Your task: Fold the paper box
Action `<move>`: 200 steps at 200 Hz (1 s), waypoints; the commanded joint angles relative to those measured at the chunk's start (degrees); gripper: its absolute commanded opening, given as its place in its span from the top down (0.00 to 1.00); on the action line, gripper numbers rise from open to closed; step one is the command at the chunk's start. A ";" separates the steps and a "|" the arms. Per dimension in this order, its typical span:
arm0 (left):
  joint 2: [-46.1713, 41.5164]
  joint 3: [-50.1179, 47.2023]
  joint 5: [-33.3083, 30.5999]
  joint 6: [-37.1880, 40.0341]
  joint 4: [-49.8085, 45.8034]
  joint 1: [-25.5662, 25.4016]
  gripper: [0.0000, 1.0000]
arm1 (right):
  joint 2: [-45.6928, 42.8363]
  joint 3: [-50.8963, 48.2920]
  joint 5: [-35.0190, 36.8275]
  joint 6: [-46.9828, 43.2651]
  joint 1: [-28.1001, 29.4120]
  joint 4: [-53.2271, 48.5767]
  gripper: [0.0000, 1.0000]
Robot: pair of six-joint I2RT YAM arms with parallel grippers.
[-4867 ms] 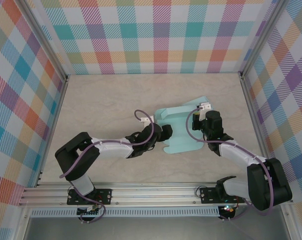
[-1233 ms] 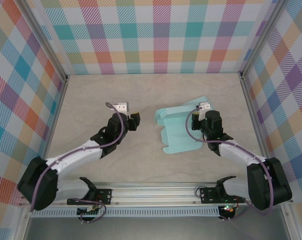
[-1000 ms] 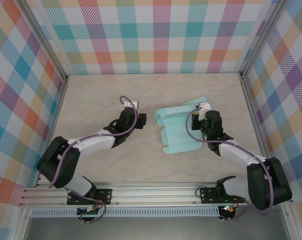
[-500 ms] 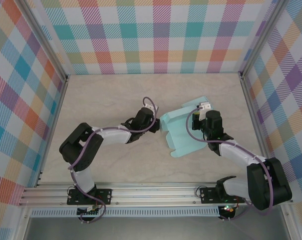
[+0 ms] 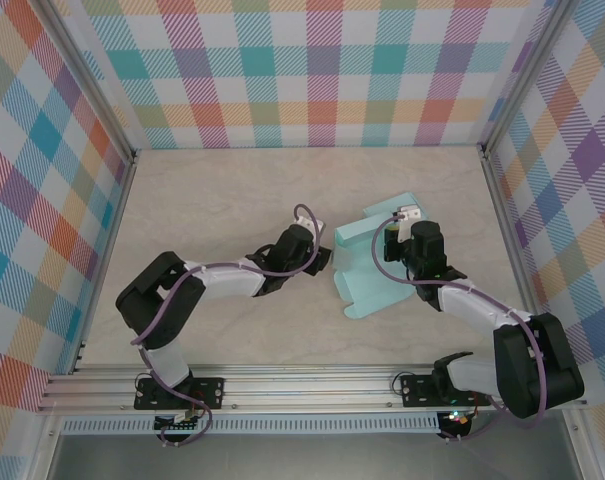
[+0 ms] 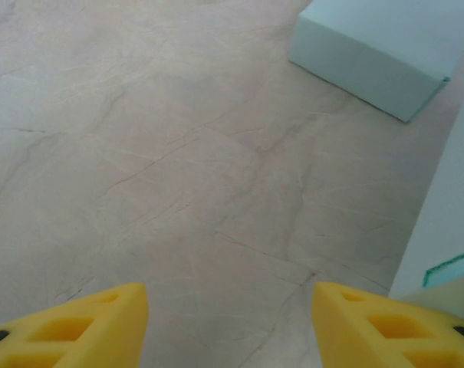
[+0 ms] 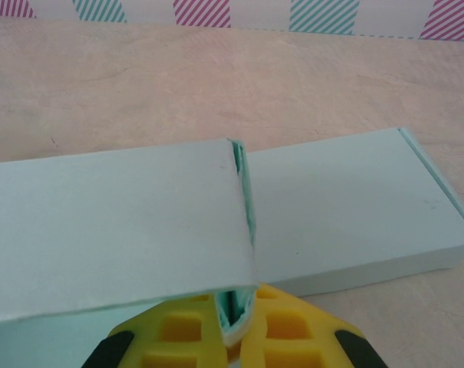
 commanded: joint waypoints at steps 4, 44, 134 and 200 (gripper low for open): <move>-3.88 -0.30 -0.41 2.53 0.45 -2.51 0.41 | 0.27 1.79 -0.80 -0.04 0.38 1.27 1.00; -5.59 -1.31 -7.01 2.98 -3.61 -2.99 0.41 | 0.21 1.67 -1.08 0.04 0.39 1.49 1.00; -9.28 -1.99 -2.59 9.69 -4.01 -3.99 0.37 | 0.45 1.92 -1.40 0.21 0.38 1.35 1.00; -4.06 3.64 -6.41 13.30 -0.62 -6.21 0.37 | 0.50 1.98 -1.57 0.27 0.32 1.34 1.00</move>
